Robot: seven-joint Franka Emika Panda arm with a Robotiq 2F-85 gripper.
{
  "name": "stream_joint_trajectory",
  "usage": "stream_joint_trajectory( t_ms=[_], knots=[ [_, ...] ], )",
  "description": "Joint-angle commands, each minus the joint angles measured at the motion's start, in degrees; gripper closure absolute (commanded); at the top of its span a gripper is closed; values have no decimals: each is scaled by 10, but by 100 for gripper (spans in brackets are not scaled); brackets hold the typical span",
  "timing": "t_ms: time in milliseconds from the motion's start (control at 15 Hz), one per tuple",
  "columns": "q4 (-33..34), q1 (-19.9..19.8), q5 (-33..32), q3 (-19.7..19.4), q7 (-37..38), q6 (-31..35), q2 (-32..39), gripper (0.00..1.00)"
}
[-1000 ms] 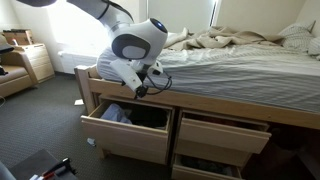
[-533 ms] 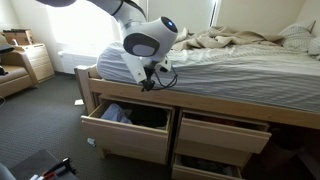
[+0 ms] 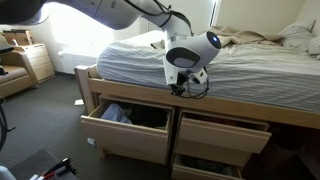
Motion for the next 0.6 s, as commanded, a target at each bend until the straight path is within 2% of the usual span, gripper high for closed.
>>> stream_joint_trajectory(
  t_ms=[0, 133, 200, 267, 400, 533],
  knots=[
    [16, -24, -1, 16, 16, -18, 6, 0],
    [29, -28, 2, 15, 31, -34, 6, 0],
    [40, -20, 33, 19, 53, 33, 27, 0],
    [61, -20, 47, 20, 73, 66, 53, 0],
    [117, -32, 63, 24, 111, 114, 117, 0],
    [163, -36, 50, 21, 167, 157, 169, 0]
  ],
)
